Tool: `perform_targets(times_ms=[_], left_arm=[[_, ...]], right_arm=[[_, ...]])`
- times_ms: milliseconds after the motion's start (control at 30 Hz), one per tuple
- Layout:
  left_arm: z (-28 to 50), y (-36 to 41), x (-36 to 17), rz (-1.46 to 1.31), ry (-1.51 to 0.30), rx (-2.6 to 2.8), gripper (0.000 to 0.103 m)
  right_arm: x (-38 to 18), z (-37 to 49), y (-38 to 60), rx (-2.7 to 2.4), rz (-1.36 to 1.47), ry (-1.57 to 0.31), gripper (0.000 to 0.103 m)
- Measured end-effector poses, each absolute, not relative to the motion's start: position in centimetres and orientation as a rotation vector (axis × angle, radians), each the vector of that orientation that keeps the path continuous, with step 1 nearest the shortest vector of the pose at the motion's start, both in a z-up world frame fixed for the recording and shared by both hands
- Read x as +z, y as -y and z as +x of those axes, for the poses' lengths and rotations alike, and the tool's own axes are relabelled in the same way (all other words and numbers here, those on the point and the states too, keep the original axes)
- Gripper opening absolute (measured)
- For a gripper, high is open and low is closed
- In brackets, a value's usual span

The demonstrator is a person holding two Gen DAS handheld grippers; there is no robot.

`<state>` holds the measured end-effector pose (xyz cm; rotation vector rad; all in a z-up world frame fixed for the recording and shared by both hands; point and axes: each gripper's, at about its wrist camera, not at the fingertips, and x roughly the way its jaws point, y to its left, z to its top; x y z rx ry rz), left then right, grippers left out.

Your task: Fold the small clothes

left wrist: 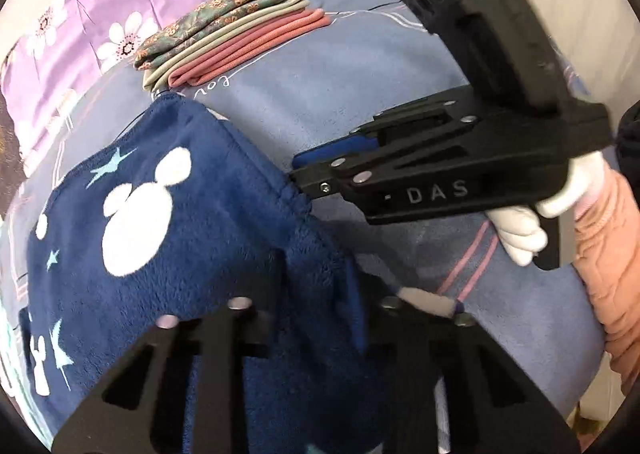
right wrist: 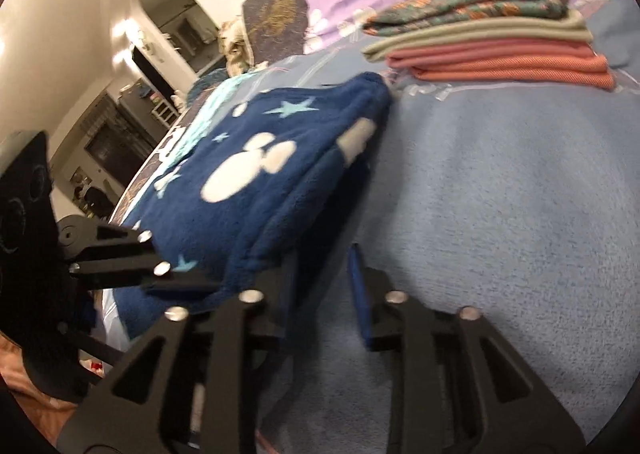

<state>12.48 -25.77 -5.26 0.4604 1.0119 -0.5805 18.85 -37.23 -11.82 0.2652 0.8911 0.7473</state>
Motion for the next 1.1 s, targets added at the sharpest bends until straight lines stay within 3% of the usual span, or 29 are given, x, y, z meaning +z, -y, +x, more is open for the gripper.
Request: perform_targets(times_ms=[133,467,533,567,600,733,900,1000,1100], left_arm=[[11.6,24.7,-4.6,0.46,-1.001,-0.625,0.013],[11.5,24.3,-4.5,0.43,-0.993,-0.659,0.014],[11.5,24.3,-4.5,0.433,-0.991,-0.669,0.018],[11.3,24.4,-4.5,0.435,-0.99,-0.681,0.02],[11.2,24.5,-4.5,0.44,-0.988,-0.69,0.021],[11.4,24.2,-5.0,0.43,-0.99,-0.727,0.022],[11.4,23.5,-4.1,0.403,-0.948,-0.803,0.013],[11.6,24.0,-5.1,0.404,-0.972,-0.814,0.013],[11.9,24.1,-6.1,0.383,-0.985,-0.808,0.013]], right_arm=[[-11.9,19.6,37.4,0.736,0.291,-0.923,0.042],[-11.2,23.2,34.7,0.646,0.215,-0.995,0.042],[-11.3,23.8,34.6,0.636,0.237,-0.992,0.035],[-11.3,23.9,34.5,0.643,0.248,-0.988,0.017],[-11.3,23.9,34.5,0.656,0.26,-0.982,0.012],[-10.0,23.4,33.6,0.606,0.217,-0.927,0.009],[-7.5,23.8,34.1,0.59,0.274,-0.837,0.007],[-11.3,26.4,33.6,0.536,0.234,-0.95,0.007],[-12.7,26.3,34.6,0.563,0.292,-0.928,0.009]])
